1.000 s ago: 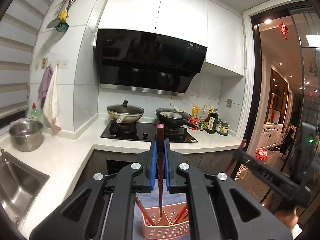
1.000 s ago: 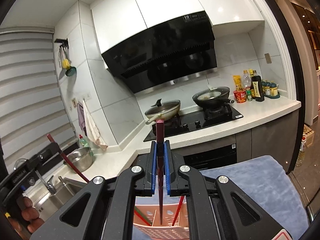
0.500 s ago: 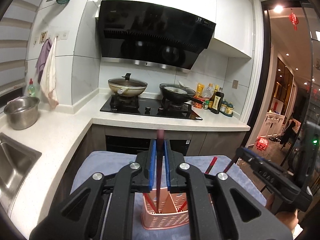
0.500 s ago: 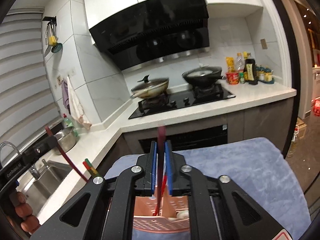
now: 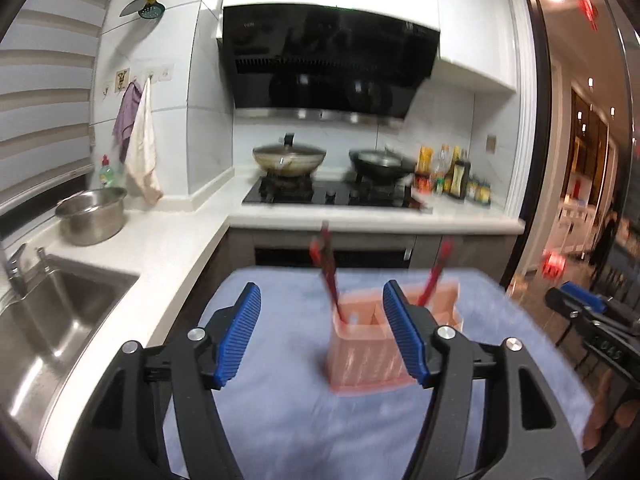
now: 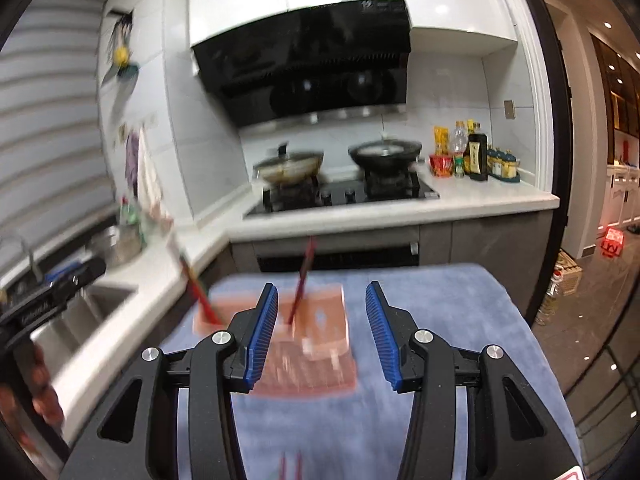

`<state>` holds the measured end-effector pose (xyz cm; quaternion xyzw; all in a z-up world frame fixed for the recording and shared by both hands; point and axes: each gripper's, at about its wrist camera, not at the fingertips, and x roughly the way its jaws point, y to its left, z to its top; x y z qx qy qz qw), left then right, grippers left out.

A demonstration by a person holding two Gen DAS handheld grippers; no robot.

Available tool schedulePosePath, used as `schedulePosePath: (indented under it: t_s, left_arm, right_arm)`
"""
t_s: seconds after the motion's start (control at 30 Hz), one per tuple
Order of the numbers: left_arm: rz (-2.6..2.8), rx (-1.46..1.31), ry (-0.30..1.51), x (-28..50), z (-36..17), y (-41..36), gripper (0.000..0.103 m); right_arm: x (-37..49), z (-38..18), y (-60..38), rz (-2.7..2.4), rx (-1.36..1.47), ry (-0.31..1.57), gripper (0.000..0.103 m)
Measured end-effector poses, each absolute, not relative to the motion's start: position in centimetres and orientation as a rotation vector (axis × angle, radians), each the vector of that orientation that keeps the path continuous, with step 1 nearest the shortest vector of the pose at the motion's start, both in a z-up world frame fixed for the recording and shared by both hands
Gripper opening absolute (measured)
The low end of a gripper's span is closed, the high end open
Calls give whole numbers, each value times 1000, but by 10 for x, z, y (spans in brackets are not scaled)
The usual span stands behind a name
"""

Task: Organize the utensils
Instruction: 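Lower both chopsticks into the pink holder and open both tools, then grasp the green chopstick with the left tool while the right tool grasps a red chopstick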

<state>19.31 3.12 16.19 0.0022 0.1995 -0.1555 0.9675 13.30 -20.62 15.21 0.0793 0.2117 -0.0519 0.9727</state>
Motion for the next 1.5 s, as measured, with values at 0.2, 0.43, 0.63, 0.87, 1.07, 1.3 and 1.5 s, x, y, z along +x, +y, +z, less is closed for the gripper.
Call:
schedulePosePath:
  t_s: [0.2,0.43,0.63,0.87,1.07,1.3,1.5]
  left_arm:
    - [-327,80,594,137,81,40,61]
    - [-361,100,787,84,8,40,61]
    - [-390,91,844,55,-12,37,61]
    - [-399,112,880,46,-22,27,61]
    - [-412,131,892,44,-26,21,60]
    - [-424,136,916,44,-32,17,60]
    - [-426,133,934,46,-38,16,59]
  right_arm:
    - [61,84,-183,-127,99,597,45]
    - [6,8,-155,-103,89,807,44]
    - [-16,-19,-145,-80,135,868,42]
    - [-17,-30,-137,-52,133,896,28]
    - [-17,-34,-134,-39,128,898,23]
    - [-17,-35,-133,-37,121,898,22]
    - [-17,-36,-132,-39,116,899,22]
